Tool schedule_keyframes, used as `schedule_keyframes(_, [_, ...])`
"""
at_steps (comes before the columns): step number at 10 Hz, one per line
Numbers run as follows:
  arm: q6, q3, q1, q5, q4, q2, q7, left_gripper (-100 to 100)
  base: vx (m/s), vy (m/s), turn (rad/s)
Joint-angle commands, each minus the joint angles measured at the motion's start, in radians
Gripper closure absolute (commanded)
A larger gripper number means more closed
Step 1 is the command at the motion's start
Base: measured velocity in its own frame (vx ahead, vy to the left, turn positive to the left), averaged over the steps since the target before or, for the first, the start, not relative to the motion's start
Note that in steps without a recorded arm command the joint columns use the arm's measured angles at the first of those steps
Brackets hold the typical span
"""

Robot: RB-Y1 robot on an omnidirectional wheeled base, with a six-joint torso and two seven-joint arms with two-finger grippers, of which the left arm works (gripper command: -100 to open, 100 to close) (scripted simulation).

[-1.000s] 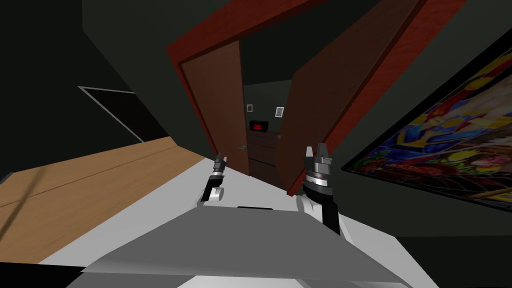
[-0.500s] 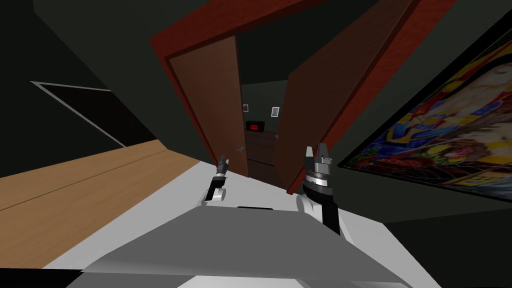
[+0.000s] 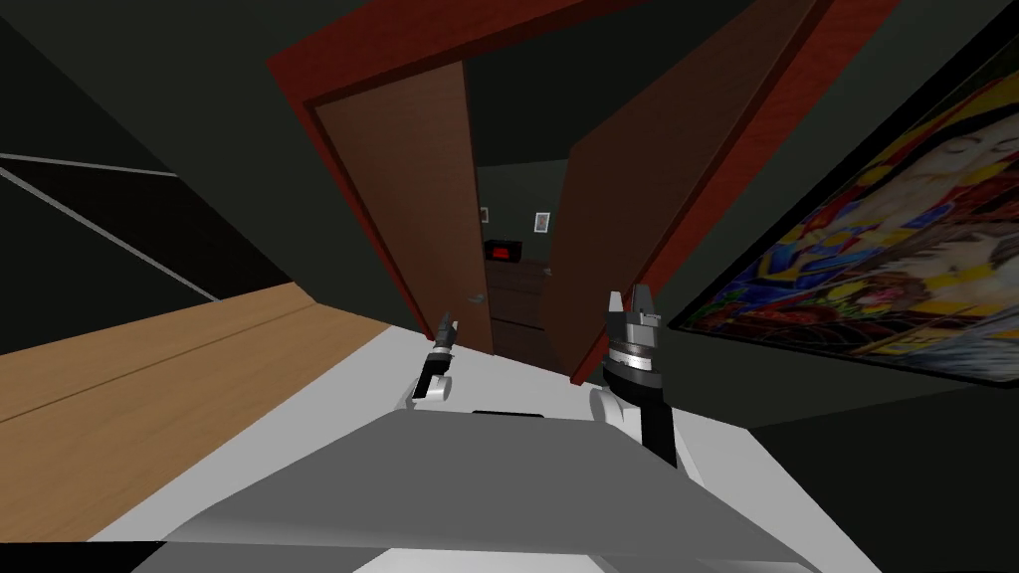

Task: Push the door open

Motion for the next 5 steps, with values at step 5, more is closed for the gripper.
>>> schedule_keyframes(5, [-0.039,-0.003,-0.06,0.006,0.171,0.001,-0.005,-100,0.043,0.096,-0.132])
